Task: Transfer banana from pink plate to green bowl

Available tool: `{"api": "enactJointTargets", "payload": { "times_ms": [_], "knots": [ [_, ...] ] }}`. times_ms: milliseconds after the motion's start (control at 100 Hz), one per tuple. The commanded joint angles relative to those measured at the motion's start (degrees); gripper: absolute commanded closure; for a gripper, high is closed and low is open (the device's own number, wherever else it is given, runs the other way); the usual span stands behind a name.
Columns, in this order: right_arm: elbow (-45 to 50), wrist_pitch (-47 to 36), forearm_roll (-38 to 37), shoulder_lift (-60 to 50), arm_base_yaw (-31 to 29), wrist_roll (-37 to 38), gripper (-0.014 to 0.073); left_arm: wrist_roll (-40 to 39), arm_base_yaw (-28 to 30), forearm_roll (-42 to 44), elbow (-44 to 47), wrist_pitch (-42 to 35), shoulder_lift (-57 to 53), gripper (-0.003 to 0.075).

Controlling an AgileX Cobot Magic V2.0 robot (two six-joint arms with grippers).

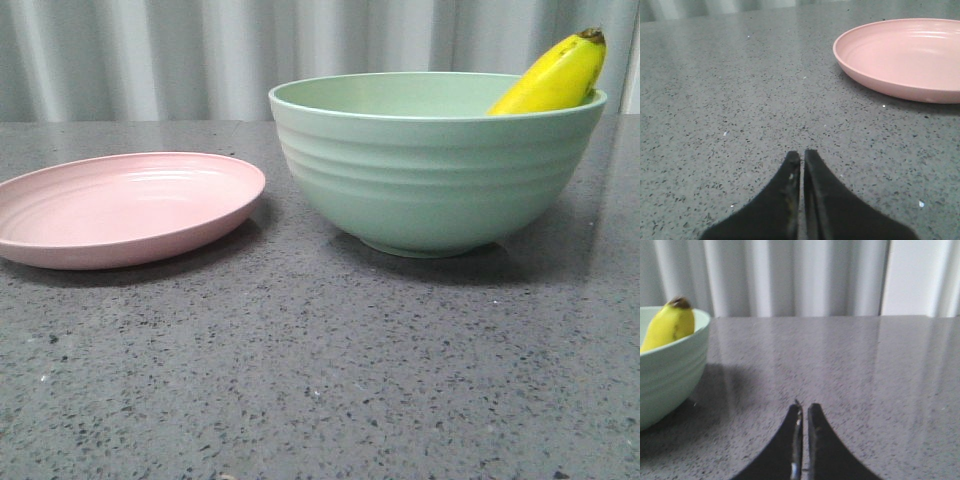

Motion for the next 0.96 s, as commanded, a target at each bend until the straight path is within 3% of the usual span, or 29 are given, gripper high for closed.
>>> {"api": "enactJointTargets", "payload": {
  "times_ms": [0,400,950],
  "knots": [
    [1.0,0.2,-1.4,-2.0,-2.0,0.9,0.0657,-0.5,0.0,-0.3,0.6,-3.7,-1.5,0.0741],
    [1.0,16.3,-1.9,-4.5,-4.3,0.9,0.0657,-0.5,0.0,-0.3,0.6,-3.7,-1.5,0.0741],
    [1.0,16.7,-1.9,-4.5,-4.3,0.9,0.0657,-0.5,0.0,-0.3,0.6,-3.7,-1.5,0.0741]
  ]
}}
